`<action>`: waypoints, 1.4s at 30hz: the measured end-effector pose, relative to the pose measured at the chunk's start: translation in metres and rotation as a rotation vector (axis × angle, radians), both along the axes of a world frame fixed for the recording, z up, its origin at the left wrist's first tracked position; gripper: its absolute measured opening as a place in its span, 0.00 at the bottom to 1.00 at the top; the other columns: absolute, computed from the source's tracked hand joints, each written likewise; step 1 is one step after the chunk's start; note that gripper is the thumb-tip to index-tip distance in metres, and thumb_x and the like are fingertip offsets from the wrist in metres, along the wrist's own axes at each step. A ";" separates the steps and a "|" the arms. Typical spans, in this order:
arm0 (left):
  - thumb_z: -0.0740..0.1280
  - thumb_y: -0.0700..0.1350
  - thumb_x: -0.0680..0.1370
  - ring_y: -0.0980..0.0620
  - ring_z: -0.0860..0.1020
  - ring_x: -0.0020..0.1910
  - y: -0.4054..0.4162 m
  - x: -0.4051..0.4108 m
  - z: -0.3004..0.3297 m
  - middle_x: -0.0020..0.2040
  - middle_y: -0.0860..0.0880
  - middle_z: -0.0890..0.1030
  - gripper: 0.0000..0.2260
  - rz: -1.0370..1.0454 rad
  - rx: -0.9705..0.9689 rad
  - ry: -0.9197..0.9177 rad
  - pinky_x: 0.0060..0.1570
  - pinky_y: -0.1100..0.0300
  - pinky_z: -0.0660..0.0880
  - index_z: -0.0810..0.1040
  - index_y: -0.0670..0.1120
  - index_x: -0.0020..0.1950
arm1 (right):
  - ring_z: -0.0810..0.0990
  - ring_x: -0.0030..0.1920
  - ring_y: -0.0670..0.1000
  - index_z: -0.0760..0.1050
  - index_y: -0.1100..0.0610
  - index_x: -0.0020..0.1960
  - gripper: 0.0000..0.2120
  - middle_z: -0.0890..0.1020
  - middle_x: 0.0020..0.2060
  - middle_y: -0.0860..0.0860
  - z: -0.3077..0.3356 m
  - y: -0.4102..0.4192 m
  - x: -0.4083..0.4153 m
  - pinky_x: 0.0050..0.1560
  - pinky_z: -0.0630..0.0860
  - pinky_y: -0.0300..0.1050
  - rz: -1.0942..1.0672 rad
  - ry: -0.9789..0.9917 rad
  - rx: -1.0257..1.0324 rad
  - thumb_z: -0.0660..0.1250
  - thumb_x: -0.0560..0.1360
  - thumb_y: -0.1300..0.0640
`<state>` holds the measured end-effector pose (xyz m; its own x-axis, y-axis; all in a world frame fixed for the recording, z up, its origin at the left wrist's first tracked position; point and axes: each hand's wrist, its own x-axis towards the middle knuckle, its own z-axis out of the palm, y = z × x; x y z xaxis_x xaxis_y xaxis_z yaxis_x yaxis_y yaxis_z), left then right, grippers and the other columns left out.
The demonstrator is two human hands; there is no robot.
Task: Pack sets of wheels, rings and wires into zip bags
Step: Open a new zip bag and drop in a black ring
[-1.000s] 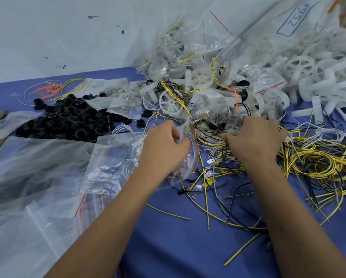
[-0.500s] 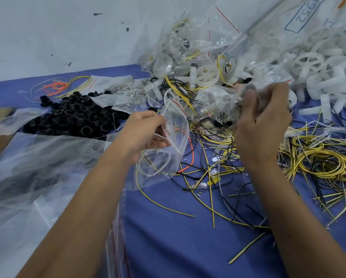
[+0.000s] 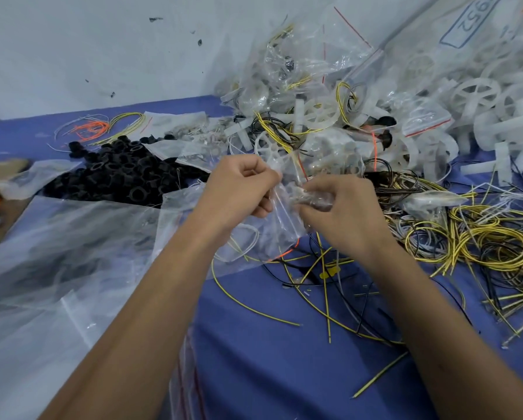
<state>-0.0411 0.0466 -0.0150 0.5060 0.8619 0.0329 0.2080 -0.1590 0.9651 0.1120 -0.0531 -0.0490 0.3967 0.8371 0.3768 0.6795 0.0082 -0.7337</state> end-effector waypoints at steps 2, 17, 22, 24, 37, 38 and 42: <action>0.71 0.41 0.79 0.51 0.79 0.27 -0.004 0.001 0.003 0.31 0.46 0.79 0.09 -0.022 0.053 0.003 0.26 0.63 0.73 0.79 0.41 0.39 | 0.84 0.37 0.47 0.84 0.57 0.46 0.05 0.85 0.37 0.49 0.000 -0.001 0.000 0.45 0.83 0.51 0.023 0.027 -0.070 0.76 0.71 0.59; 0.70 0.39 0.79 0.50 0.78 0.23 -0.038 0.014 0.026 0.27 0.44 0.78 0.10 -0.282 0.023 0.028 0.23 0.63 0.72 0.78 0.38 0.39 | 0.80 0.43 0.55 0.70 0.67 0.53 0.15 0.75 0.40 0.64 0.005 -0.007 -0.024 0.50 0.81 0.42 0.505 0.552 -0.143 0.69 0.72 0.78; 0.71 0.38 0.78 0.51 0.78 0.22 -0.033 0.013 0.021 0.25 0.47 0.75 0.11 -0.251 0.010 0.013 0.21 0.63 0.71 0.76 0.39 0.37 | 0.71 0.37 0.45 0.69 0.69 0.44 0.11 0.71 0.37 0.53 0.011 -0.008 -0.028 0.41 0.70 0.33 0.594 0.342 -0.123 0.67 0.71 0.81; 0.70 0.37 0.79 0.51 0.77 0.22 -0.030 0.013 0.017 0.26 0.47 0.76 0.11 -0.214 -0.009 -0.010 0.22 0.63 0.71 0.76 0.39 0.37 | 0.73 0.36 0.44 0.71 0.67 0.40 0.09 0.75 0.35 0.51 0.014 -0.008 -0.021 0.41 0.72 0.37 0.547 0.263 -0.098 0.68 0.72 0.76; 0.69 0.42 0.80 0.51 0.80 0.24 -0.045 0.045 -0.060 0.25 0.49 0.80 0.11 -0.024 0.050 0.086 0.27 0.58 0.78 0.76 0.43 0.38 | 0.70 0.63 0.64 0.82 0.54 0.57 0.13 0.80 0.54 0.59 0.000 -0.011 0.046 0.60 0.62 0.50 -0.698 -0.437 -0.259 0.72 0.75 0.49; 0.70 0.43 0.79 0.51 0.81 0.25 -0.045 0.046 -0.062 0.26 0.48 0.80 0.10 -0.023 0.093 0.113 0.30 0.55 0.80 0.76 0.43 0.38 | 0.68 0.65 0.65 0.82 0.55 0.58 0.16 0.78 0.56 0.61 -0.001 -0.011 0.046 0.62 0.61 0.52 -0.706 -0.443 -0.335 0.73 0.74 0.48; 0.72 0.46 0.76 0.52 0.79 0.32 -0.053 0.048 -0.063 0.30 0.51 0.79 0.11 -0.021 0.358 0.168 0.37 0.53 0.78 0.75 0.46 0.35 | 0.64 0.67 0.66 0.83 0.56 0.57 0.14 0.74 0.60 0.61 -0.003 -0.010 0.043 0.62 0.67 0.57 -0.712 -0.423 -0.430 0.74 0.74 0.51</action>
